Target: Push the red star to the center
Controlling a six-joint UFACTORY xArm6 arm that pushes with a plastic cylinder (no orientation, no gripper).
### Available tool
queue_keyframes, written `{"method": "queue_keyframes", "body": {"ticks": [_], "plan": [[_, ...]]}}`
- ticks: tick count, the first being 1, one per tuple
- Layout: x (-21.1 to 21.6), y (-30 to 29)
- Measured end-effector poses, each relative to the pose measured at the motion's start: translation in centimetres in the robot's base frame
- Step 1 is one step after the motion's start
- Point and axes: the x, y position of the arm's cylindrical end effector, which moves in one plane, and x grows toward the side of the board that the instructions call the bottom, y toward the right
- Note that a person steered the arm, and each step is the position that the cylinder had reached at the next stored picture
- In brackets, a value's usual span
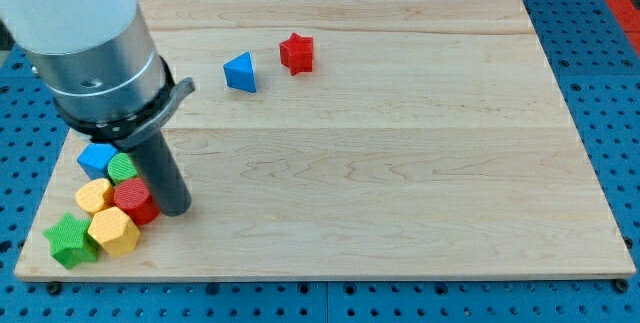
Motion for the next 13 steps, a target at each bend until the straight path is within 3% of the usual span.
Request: {"method": "queue_keyframes", "body": {"ticks": [2,3,6,8,10,13], "plan": [[0.1,10.2],[-1.9,16.1],[-17.2,25.3],[-31.2,20.4],[-32.5,14.8],[-27.2,12.9]]}}
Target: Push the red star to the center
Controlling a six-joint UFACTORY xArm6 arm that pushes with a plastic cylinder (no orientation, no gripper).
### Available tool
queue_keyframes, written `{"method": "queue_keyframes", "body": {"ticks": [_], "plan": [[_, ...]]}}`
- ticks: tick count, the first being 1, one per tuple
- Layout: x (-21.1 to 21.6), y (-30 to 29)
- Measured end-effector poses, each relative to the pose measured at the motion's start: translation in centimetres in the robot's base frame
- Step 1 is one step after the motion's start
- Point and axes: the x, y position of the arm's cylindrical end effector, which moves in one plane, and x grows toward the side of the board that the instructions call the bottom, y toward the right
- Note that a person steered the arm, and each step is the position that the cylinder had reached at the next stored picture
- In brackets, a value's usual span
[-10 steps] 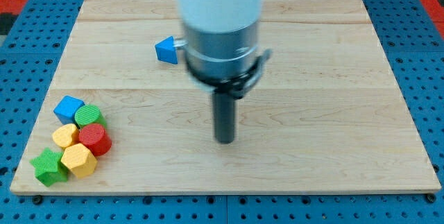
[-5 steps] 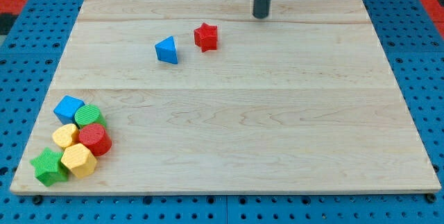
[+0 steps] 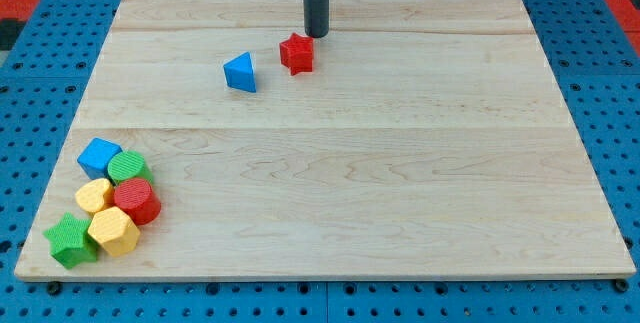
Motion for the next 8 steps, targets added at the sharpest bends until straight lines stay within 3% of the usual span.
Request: {"method": "queue_keyframes", "body": {"ticks": [2,5,8], "plan": [[0.0,-1.6],[6.3,-4.5],[6.4,-1.3]]}}
